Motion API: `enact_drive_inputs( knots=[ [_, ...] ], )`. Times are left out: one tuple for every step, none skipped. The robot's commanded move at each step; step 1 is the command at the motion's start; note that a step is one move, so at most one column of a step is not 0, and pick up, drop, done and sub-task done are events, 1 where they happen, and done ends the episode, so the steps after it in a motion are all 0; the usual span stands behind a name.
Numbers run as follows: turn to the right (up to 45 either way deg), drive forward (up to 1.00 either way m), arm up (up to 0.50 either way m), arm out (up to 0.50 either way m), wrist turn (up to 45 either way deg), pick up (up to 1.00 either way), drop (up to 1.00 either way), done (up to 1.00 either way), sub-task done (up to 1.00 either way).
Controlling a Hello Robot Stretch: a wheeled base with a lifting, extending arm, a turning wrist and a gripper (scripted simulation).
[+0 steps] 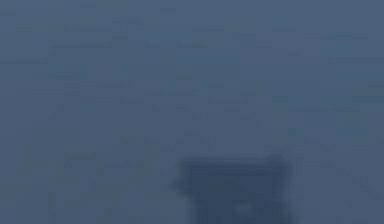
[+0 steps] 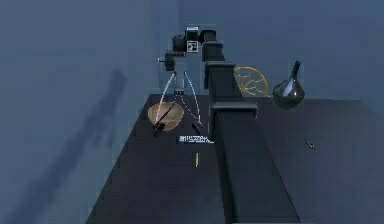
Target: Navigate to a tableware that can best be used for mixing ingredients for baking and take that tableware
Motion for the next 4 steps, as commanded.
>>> enact_drive_inputs(
  knots=[
    [0.0,0.00,0.00,0.00,45.0,0.00,0.00,0.00,0.00],
    [0.0,0.00,0.00,0.00,45.0,0.00,0.00,0.00,0.00],
    [0.0,0.00,0.00,0.00,45.0,0.00,0.00,0.00,0.00],
    [0.0,0.00,0.00,0.00,21.0,0.00,0.00,0.00,0.00]
  ],
)
